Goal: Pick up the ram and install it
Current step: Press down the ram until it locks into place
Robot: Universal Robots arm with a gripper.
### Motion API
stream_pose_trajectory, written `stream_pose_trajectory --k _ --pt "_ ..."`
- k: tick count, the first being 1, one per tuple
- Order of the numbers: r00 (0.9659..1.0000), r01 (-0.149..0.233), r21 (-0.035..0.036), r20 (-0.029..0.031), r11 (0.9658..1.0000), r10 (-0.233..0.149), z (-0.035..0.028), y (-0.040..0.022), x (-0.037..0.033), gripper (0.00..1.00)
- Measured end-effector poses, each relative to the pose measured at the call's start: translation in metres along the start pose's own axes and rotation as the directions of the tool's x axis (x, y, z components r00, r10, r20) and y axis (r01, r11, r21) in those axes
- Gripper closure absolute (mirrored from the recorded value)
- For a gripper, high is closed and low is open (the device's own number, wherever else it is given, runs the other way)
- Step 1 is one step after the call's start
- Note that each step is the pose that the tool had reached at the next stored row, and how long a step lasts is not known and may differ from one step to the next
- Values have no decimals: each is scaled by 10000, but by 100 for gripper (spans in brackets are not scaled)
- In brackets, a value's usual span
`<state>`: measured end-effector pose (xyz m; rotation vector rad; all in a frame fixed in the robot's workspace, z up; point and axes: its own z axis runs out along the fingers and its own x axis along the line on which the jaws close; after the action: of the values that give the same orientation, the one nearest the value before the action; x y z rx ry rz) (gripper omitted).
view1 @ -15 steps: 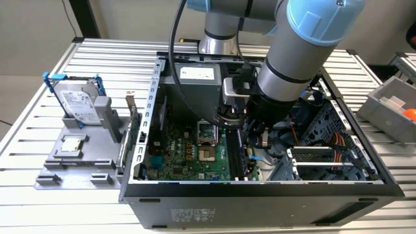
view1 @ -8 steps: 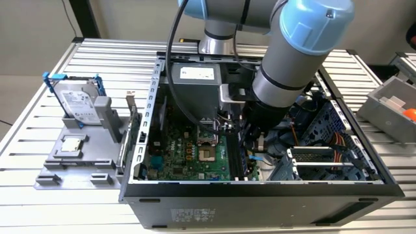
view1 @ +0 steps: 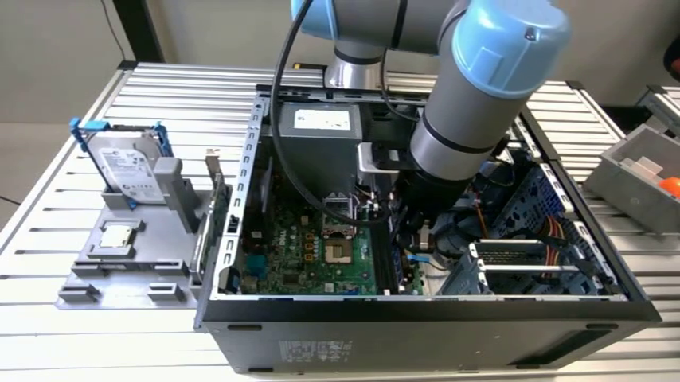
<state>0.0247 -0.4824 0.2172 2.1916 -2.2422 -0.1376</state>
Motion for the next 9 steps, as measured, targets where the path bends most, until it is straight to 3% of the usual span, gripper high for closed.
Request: stream_pose_trajectory --k 4,6,9 --pt "10000 -5 -12 -58 10000 5 -3 -1 -6 100" --pt "10000 0 5 30 10000 0 -49 2 -8 100" --pt "10000 0 -1 14 10000 0 -189 12 -13 100"
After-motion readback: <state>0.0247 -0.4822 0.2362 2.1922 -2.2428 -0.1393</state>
